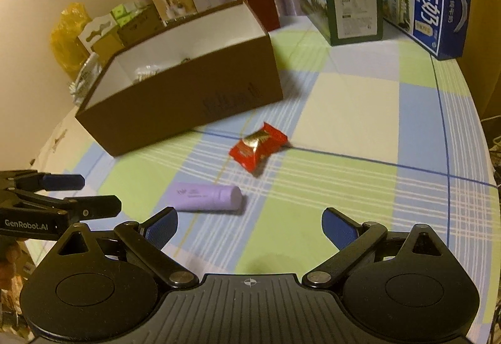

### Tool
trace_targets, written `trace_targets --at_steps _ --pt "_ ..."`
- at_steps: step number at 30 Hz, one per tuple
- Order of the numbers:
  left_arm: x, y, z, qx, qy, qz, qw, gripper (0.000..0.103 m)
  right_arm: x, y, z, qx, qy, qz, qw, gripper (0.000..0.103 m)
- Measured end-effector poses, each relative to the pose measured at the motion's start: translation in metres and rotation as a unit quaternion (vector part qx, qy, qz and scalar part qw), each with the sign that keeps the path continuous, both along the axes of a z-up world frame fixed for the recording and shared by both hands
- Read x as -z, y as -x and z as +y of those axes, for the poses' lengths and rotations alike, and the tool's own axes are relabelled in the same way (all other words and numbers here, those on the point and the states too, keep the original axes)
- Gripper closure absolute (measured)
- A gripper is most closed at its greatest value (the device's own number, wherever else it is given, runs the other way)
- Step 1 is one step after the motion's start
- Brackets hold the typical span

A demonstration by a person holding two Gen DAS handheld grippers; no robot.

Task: Organize objects
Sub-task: 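Withdraw both tools from the brown box toward the purple tube and red candy, then grasp the purple tube with the left tool while the right tool grasps the red candy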

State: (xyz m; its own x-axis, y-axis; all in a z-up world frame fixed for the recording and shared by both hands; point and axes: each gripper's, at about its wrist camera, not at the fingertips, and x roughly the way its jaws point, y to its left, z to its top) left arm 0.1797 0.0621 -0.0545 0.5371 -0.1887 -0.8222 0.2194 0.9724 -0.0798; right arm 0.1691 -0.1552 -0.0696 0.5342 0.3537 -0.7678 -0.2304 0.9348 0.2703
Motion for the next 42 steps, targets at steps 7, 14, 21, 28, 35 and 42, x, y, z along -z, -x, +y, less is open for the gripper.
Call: trace_targets --at_steps 7,14,21,28,35,42 --pt "0.018 -0.012 -0.006 0.039 0.001 0.008 0.9992 0.014 0.016 -0.003 -0.005 0.013 0.018 0.016 1.000 0.007" --pt "0.041 -0.032 -0.021 0.102 -0.014 0.008 0.9946 0.018 0.027 -0.008 -0.015 0.043 0.020 0.033 0.998 0.007" --pt "0.066 -0.051 -0.044 0.182 -0.054 0.000 0.9818 0.027 0.033 -0.011 -0.027 0.074 0.021 0.046 0.996 0.007" --pt "0.080 -0.061 -0.059 0.238 -0.069 -0.006 0.9687 0.035 0.038 -0.014 -0.035 0.096 0.022 0.058 0.993 0.007" --pt "0.089 -0.071 -0.052 0.233 -0.055 0.018 0.9706 0.072 0.041 -0.022 -0.031 0.100 0.024 0.061 0.993 0.007" --pt "0.087 -0.077 -0.014 0.145 -0.036 0.028 0.9885 0.072 0.043 -0.044 -0.013 0.076 0.024 0.053 0.995 0.007"
